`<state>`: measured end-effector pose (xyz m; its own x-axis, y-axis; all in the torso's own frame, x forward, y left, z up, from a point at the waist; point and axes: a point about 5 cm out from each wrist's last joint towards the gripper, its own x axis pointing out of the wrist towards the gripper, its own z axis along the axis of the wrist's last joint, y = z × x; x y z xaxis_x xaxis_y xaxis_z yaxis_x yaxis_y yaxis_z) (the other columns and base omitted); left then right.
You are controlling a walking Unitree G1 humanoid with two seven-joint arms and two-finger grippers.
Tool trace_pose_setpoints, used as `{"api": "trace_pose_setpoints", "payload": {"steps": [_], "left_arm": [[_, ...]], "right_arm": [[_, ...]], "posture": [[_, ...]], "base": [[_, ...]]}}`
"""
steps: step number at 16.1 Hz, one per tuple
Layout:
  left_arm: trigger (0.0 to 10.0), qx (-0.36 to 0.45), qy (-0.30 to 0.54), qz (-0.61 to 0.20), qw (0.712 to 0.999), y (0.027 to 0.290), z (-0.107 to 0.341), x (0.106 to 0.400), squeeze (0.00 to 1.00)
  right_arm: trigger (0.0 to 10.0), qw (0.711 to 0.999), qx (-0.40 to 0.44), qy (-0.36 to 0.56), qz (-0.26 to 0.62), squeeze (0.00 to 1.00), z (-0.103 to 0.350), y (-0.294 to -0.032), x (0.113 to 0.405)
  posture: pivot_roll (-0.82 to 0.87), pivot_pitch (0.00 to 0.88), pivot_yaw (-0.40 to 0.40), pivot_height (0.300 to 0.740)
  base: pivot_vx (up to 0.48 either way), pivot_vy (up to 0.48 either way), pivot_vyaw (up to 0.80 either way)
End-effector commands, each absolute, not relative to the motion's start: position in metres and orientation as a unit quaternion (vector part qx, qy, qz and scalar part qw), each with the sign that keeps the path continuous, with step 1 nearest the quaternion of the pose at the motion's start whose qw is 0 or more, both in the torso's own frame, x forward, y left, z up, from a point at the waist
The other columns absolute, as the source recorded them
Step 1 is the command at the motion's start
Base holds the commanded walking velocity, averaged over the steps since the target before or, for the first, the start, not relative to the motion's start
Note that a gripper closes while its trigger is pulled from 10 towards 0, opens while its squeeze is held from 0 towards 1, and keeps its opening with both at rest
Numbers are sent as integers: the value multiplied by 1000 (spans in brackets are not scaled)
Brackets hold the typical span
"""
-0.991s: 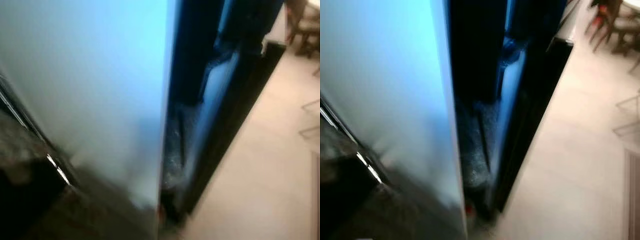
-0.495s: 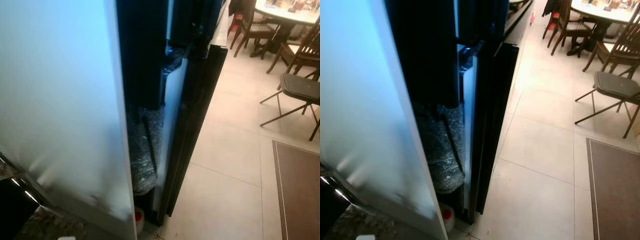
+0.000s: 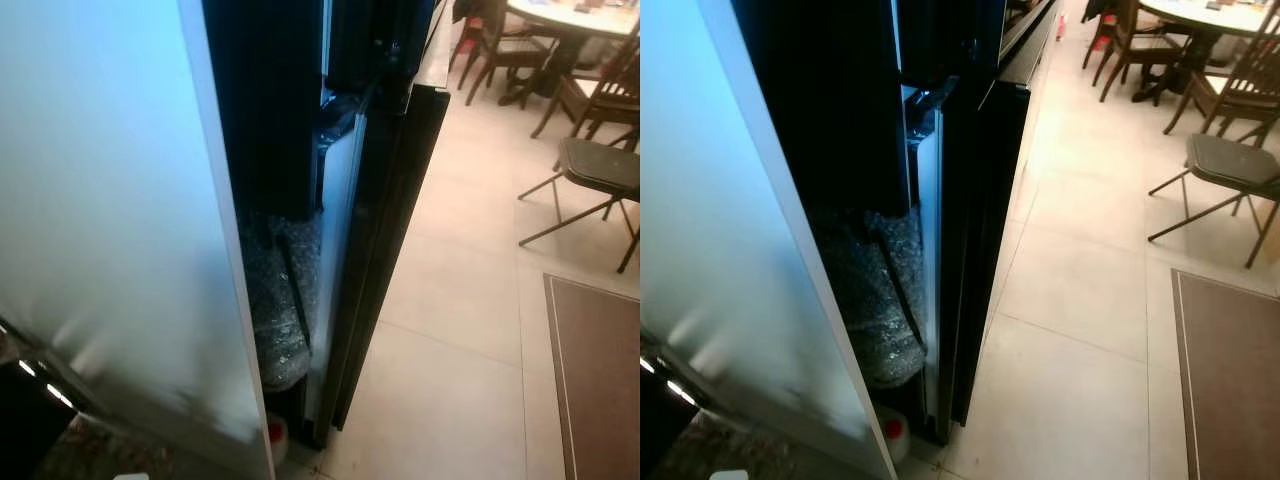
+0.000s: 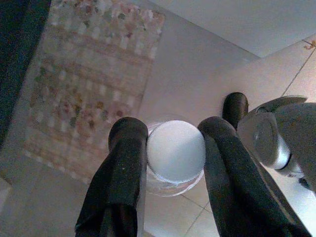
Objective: Restocking fridge
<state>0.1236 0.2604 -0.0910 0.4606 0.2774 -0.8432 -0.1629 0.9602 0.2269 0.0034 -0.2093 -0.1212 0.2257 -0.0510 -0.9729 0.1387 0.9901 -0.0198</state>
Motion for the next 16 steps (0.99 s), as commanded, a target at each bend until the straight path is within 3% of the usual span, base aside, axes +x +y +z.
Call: {"api": "trace_pose_setpoints", "payload": {"steps": [1,7,16], "left_arm": [[10000,54,503,131,853,260,-91,124,0],[10000,58,501,128,854,259,-90,127,0],[10000,59,498,130,856,260,-89,132,0]], "right_arm": [[10000,786,30,615,-60,0,-121,-209,7],[10000,790,34,608,-71,0,-121,-209,8],[10000,795,41,600,-80,0,-121,-208,11]], "posture": [[107,0,-38,740],[100,0,-34,740],[96,0,-31,740]], "base": [[0,322,-788],[0,286,-131],[0,57,0]]}}
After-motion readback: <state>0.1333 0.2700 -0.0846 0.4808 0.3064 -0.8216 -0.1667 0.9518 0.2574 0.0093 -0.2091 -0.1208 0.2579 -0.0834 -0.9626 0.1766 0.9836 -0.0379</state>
